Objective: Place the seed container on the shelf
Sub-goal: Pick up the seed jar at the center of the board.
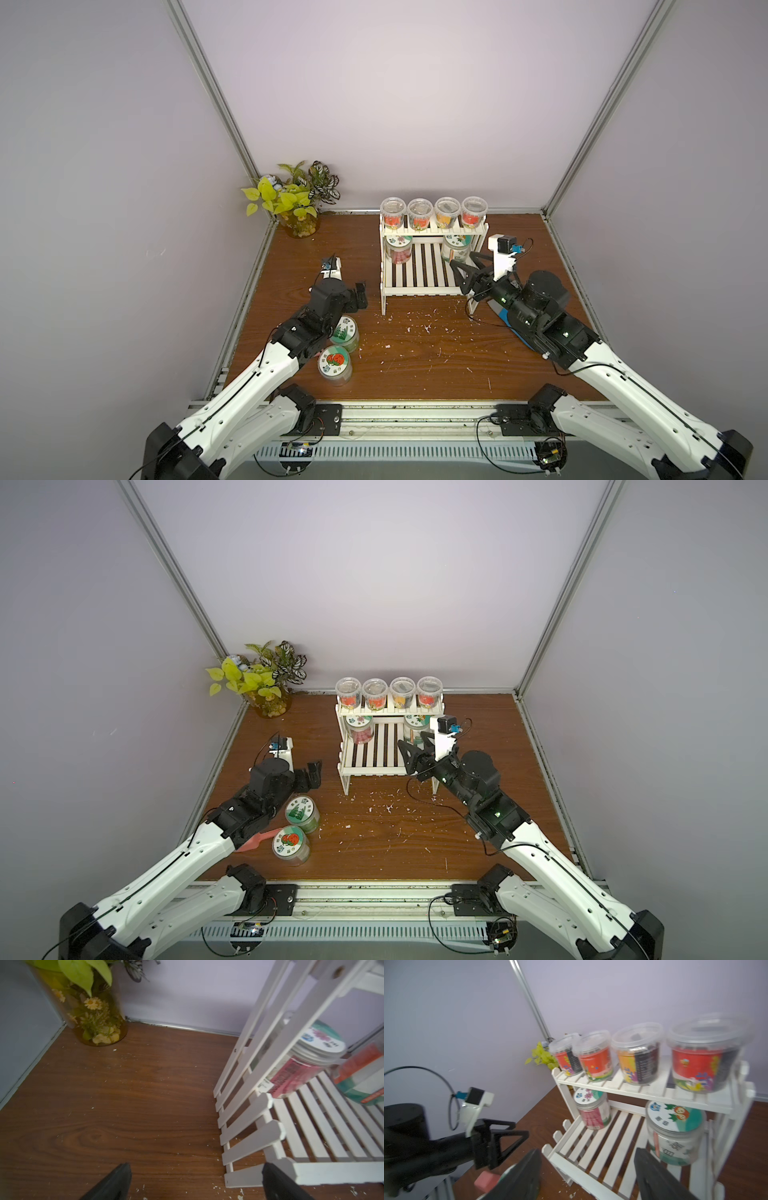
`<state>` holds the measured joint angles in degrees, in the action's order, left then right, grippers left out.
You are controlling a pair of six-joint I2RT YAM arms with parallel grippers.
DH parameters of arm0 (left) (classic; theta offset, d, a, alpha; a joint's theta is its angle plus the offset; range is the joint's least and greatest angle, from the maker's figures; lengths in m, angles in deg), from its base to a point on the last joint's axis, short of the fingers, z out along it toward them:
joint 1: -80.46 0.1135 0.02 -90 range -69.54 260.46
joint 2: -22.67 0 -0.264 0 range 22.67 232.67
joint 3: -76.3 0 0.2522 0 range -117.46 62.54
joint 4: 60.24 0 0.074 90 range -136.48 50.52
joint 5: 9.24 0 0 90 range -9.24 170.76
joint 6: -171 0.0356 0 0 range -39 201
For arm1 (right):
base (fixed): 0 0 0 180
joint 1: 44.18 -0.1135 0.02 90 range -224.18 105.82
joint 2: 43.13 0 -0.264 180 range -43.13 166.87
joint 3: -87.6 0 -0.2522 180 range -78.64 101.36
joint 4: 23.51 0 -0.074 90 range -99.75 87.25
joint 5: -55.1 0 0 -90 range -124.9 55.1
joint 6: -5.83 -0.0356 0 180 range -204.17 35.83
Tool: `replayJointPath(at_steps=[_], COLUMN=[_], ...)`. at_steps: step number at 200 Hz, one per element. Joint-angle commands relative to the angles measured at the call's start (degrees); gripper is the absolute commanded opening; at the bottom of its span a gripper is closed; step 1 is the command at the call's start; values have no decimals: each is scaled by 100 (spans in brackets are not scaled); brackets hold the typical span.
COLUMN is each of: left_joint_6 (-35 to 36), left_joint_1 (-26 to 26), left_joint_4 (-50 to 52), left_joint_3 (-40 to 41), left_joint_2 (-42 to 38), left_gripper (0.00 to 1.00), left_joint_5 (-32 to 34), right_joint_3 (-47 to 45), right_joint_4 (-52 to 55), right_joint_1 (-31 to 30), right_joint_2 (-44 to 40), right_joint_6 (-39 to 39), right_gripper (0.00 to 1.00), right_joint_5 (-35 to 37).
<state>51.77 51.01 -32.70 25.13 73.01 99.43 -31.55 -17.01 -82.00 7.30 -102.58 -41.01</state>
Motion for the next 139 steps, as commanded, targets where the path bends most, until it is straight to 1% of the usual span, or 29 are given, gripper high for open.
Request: replayJointPath(at_steps=[1,11,31,43,59,94,123,139], left_joint_6=[-497,-604,-856,-970,-1010,-1059,-801,-744], left_joint_1=[268,320,328,326,333,327,326,326], left_joint_4=[553,646,977,1141,1238,1405,1430,1571], left_joint_3=[119,159,147,124,111,126,103,44], left_joint_2=[-16,13,142,239,396,629,678,709], left_gripper=[100,100,100,100,100,100,100,100], left_joint_5=[-1,65,351,429,315,46,-461,-628], right_joint_3=[150,147,157,143,59,-35,-200,-219], right_joint_4=[7,17,59,-34,-268,-547,-892,-952], right_joint_1=[-174,-441,-1037,-1241,-1458,-1649,-1657,-1667], right_joint_2=[379,583,1003,1248,1545,1957,2135,2254], right_joint_6=[190,360,804,876,888,948,810,734], right_gripper=[77,78,80,81,81,83,84,84], right_joint_5=[-1676,-1699,-1443,-1481,-1460,-1244,-1244,-1244])
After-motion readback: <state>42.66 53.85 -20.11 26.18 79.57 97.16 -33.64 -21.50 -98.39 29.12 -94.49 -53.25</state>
